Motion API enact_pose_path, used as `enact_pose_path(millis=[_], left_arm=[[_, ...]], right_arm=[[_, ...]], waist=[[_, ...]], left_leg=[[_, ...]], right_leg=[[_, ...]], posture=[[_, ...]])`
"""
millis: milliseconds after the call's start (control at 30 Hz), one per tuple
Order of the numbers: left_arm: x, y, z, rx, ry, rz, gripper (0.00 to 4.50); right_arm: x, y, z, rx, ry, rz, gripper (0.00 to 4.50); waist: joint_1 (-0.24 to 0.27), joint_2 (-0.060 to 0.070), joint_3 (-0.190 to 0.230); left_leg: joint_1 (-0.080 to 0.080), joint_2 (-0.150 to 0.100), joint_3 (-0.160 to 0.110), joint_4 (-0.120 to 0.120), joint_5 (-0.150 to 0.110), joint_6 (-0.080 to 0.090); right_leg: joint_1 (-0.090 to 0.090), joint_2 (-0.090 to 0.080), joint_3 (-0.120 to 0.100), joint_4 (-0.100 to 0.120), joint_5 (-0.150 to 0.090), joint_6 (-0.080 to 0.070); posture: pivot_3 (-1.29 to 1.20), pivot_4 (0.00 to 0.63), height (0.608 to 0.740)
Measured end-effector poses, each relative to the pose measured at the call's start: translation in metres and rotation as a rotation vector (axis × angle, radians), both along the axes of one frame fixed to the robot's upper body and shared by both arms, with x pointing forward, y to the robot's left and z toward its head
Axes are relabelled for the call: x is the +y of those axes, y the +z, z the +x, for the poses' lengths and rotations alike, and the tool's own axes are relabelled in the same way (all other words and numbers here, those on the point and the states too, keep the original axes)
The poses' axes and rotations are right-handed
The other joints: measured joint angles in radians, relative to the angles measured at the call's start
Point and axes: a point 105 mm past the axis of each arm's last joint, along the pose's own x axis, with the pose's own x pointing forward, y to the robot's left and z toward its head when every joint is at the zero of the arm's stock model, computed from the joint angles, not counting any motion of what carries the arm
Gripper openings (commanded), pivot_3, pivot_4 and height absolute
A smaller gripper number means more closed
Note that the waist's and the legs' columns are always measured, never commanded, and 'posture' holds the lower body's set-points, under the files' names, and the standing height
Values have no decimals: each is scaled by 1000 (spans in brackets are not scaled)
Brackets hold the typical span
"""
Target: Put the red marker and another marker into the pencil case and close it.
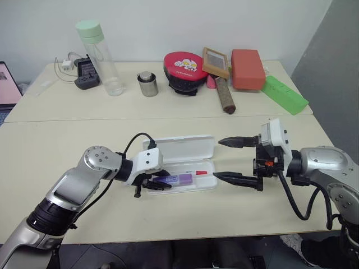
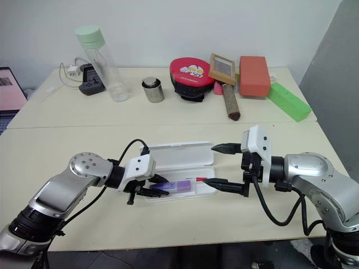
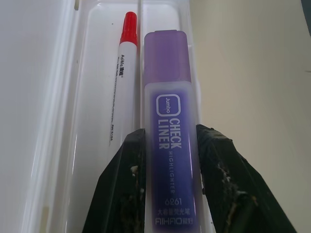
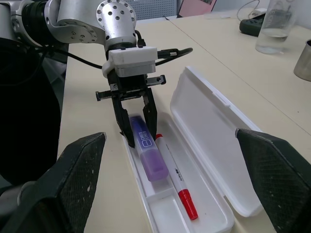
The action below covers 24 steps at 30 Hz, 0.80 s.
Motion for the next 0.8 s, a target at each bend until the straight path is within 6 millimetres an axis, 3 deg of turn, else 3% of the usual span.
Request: enact_pose_path(millis=[133,167,567,733,800], left_arm=[[-1,-4,-2,20,-14,7,1210],[-2,-4,-2,22,-15,5,1920],[-5,-3,-2,31,-13,-7,4451],[-16,3,-4,51,-20,-85,4495],[-35,20,-4,45,-38,-212,4495]], right_arm=[[0,0,0,1,-5,3,4500],[0,0,0,1,-5,3,4500],[0,0,0,1,-6,2,4500],[-4,2,4,-5,-30,11,4500],[-16,-1,19,-5,-120,6,4500]], waist=[[0,0,0],[0,0,0],[0,0,0],[1,0,0],[1,0,0]], left_leg=[[0,0,0,0,0,0],[0,0,0,0,0,0],[0,0,0,0,0,0],[0,0,0,1,0,0],[-1,0,0,1,0,0]], right_leg=[[0,0,0,0,0,0],[0,0,0,0,0,0],[0,0,0,0,0,0],[0,0,0,0,0,0],[1,0,0,0,0,0]], posture=[[0,150,740],[0,150,740],[0,150,740],[0,150,740],[0,150,740]])
